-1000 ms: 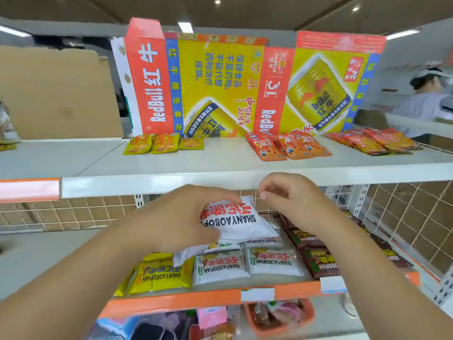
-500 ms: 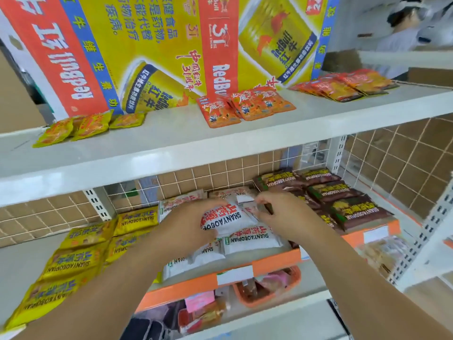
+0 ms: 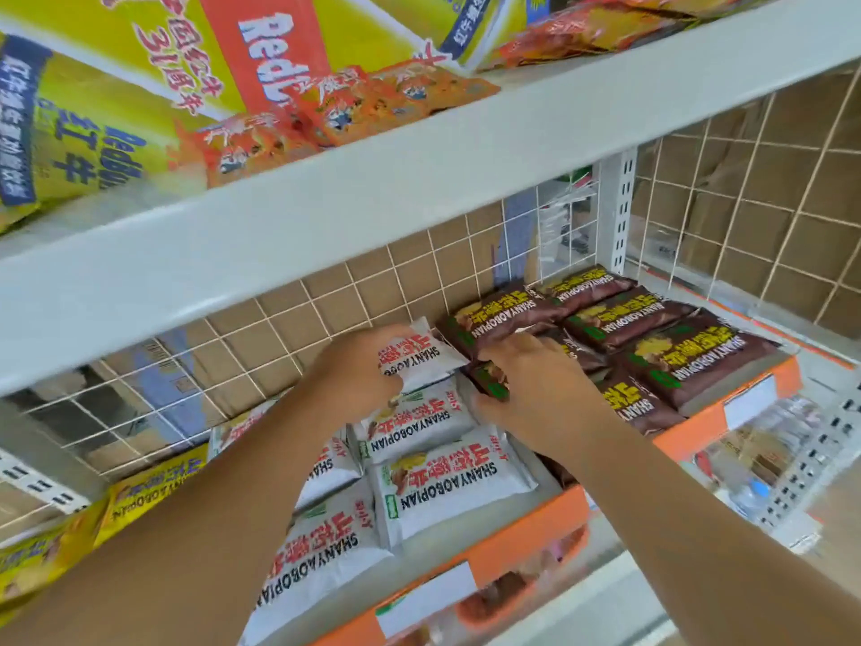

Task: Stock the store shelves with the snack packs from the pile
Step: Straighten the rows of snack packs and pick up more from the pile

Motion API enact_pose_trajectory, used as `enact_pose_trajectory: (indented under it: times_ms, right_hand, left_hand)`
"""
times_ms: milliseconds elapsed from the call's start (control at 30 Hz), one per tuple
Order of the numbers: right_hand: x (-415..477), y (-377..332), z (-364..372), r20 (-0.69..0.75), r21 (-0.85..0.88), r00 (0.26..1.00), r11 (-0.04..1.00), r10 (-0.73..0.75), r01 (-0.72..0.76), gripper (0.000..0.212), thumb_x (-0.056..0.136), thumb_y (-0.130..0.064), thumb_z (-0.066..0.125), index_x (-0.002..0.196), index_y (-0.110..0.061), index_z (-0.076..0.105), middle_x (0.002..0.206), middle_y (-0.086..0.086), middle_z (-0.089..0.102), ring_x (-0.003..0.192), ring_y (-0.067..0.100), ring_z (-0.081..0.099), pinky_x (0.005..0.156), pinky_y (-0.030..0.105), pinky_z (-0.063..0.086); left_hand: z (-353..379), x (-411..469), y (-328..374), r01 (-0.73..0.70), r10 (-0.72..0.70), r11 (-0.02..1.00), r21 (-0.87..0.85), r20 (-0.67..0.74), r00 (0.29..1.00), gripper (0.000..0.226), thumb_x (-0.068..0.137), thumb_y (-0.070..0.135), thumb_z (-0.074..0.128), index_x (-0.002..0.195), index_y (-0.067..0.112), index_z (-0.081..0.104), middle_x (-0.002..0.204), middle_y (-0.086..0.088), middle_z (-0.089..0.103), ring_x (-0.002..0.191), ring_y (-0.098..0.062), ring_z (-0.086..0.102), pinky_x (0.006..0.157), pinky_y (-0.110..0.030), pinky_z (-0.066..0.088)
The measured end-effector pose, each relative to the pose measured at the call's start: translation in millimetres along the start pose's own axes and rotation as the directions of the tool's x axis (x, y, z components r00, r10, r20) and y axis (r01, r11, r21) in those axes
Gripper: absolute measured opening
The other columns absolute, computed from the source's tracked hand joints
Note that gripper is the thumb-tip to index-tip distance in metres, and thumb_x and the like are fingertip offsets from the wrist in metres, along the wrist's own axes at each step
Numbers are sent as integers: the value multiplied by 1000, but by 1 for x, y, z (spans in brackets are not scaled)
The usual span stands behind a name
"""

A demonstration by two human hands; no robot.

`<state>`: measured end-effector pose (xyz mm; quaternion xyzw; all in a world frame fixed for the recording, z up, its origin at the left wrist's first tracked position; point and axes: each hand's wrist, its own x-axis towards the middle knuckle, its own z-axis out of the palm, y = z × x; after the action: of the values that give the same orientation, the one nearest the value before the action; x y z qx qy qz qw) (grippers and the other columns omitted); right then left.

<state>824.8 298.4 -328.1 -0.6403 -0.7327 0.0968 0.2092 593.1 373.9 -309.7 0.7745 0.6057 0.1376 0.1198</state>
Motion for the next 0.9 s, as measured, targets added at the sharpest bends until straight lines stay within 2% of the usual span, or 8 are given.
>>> enact_pose_trajectory:
  times_ms: [100, 167, 233, 333, 433, 567, 700, 900]
  right_hand:
    - [7, 2, 7, 25, -17, 1000, 1000, -1, 1, 52, 87, -52, 59, 133, -29, 56, 128, 3, 54, 117, 29, 50, 100, 47, 46]
    - [10, 3, 12, 25, -33, 1000, 999, 4, -3, 55, 87, -53, 59, 137, -30, 52, 130, 2, 54, 119, 28, 49, 102, 48, 46]
    - [12, 5, 17, 25, -30, 1000, 999, 13, -12, 54, 88, -54, 58, 137, -31, 52, 130, 1, 53, 119, 27, 48, 102, 48, 45]
    - [14, 7, 22, 34, -33, 999, 999, 23, -22, 51, 89, -53, 57, 135, -32, 51, 127, 0, 54, 118, 26, 48, 101, 46, 45]
    - [15, 7, 25, 47, -41, 999, 999, 22, -20, 53, 90, -52, 58, 139, -33, 48, 129, -1, 53, 120, 25, 47, 103, 45, 43]
    - [17, 6, 26, 52, -29, 998, 999, 18, -17, 55, 91, -50, 59, 142, -33, 47, 132, -1, 53, 124, 25, 46, 106, 46, 42]
    - [14, 1, 23, 63, -34, 998, 999, 2, 0, 53, 91, -49, 58, 139, -31, 48, 130, 0, 54, 122, 26, 48, 104, 46, 44]
    - [4, -13, 1, 68, -63, 996, 996, -65, 70, 50, 89, -45, 62, 135, -28, 53, 130, 4, 55, 123, 30, 48, 102, 49, 45]
  left_hand:
    - [4, 26, -9, 24, -21, 997, 69, -30, 999, 69, 80, 17, 72, 135, 52, 51, 130, 4, 64, 106, -20, 65, 91, -38, 57]
    - [11, 37, -16, 24, -21, 968, 248, -17, 1000, 69, 82, 18, 68, 141, 47, 47, 140, 1, 57, 122, -24, 56, 100, -42, 49]
    - [24, 40, -22, 15, -28, 919, 393, 25, 999, 75, 83, 19, 63, 150, 42, 36, 151, 0, 44, 134, -28, 43, 106, -50, 40]
    - [45, 33, -26, 2, -39, 882, 472, 68, 997, 88, 86, 31, 62, 157, 37, 11, 162, -1, 23, 145, -31, 27, 109, -58, 32]
    - [57, 26, -28, 28, -54, 884, 467, 42, 998, 92, 89, 47, 59, 158, 35, -1, 165, -2, 11, 149, -32, 16, 113, -61, 24]
    - [57, 28, -28, -2, -37, 874, 486, 71, 997, 88, 93, 57, 50, 158, 36, -5, 167, -3, 2, 152, -36, 7, 115, -65, 22]
    - [49, 23, -27, -4, -38, 893, 451, 85, 996, 91, 91, 66, 51, 157, 42, -7, 168, 0, -14, 155, -36, -8, 120, -64, 12]
    - [37, -37, -32, -52, 78, 931, 361, -58, 995, 82, 94, 68, 41, 155, 47, -9, 169, 3, -8, 156, -29, -7, 124, -56, 7]
